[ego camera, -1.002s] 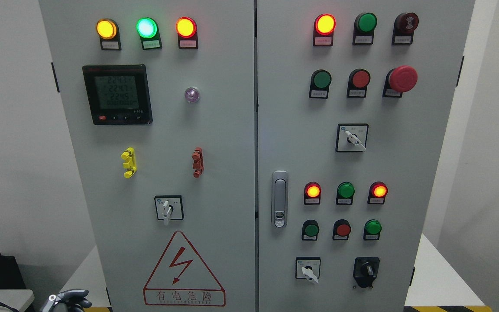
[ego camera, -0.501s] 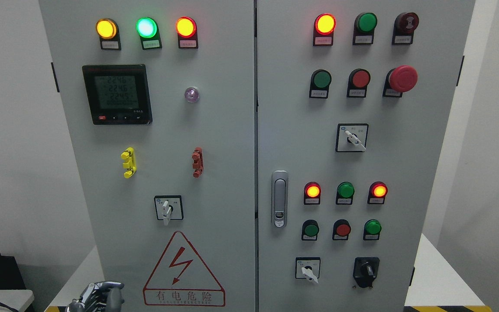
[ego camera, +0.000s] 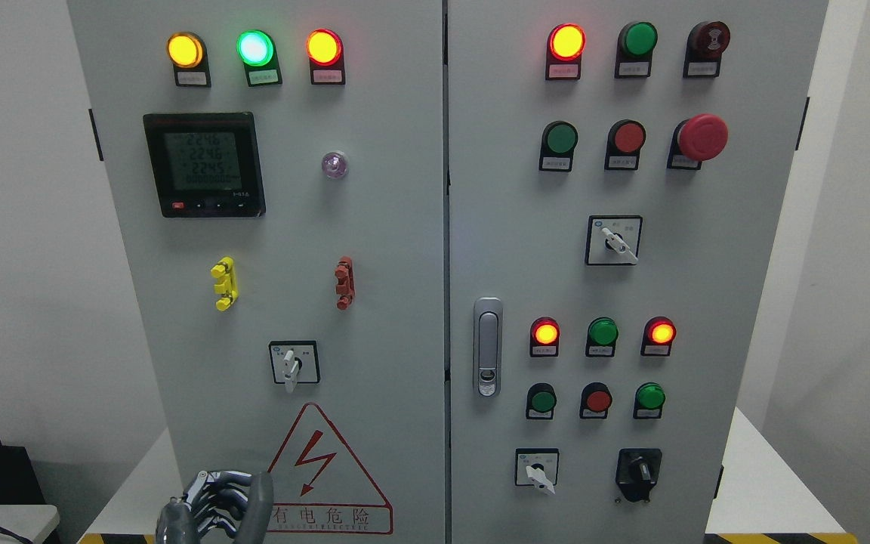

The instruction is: Turn on light switch 1

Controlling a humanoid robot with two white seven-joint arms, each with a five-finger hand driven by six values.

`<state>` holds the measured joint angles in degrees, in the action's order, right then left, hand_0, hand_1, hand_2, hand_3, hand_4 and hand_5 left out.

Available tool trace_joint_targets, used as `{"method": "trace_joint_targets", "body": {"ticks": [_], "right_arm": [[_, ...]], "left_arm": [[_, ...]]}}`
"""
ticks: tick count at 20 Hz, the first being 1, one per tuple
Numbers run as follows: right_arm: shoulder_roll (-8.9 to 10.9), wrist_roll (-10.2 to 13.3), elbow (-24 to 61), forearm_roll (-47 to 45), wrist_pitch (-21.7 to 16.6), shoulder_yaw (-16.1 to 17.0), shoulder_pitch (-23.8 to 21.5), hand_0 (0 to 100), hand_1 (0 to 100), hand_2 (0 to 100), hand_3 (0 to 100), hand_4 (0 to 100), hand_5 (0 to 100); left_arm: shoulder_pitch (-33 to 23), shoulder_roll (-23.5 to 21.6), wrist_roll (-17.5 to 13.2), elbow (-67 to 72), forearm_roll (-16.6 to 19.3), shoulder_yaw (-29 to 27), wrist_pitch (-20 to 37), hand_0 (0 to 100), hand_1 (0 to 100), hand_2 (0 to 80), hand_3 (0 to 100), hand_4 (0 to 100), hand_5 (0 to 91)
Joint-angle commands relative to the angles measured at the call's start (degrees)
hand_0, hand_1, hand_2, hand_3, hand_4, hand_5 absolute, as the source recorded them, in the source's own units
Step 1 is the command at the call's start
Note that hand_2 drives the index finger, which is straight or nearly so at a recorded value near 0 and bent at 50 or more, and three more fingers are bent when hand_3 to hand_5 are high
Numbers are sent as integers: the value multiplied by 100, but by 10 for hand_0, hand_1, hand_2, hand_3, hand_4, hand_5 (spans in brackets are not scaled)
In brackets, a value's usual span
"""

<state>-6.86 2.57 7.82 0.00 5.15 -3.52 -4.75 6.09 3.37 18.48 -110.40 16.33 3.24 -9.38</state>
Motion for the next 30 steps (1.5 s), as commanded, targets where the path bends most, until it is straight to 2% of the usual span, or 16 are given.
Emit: {"method": "trace_joint_targets", "body": {"ticks": [1,8,11,14,21,30], "right_arm": [[0,-3,0,-105,4,0,0,120,389,0,0,0,0],[0,-3,0,-105,4,0,0,120,389,0,0,0,0],[0,-3,0,-97,4,0,0,120,389,0,0,0,0],[0,-3,0,-105,4,0,0,120,389,0,0,0,0],[0,-3,0,-105,4,0,0,120,389,0,0,0,0],[0,-3,0,-105,4,0,0,120,389,0,0,0,0]], "left_arm": [[243,128,33,-43,-7,388,-335,220,466,517,652,721,661],[525,207,112,-34,-7,380,-731,215,447,500,634,706,641],[709,242,288,-16,-7,388,-863,199,448,497,631,703,639],[780,243,306,-8,-16,397,-1021,193,449,497,629,703,639],[955,278,543,1,-25,388,-1250,191,450,497,630,715,682],[1184,287,683,45,-95,371,-1681,171,462,487,632,727,748]]}}
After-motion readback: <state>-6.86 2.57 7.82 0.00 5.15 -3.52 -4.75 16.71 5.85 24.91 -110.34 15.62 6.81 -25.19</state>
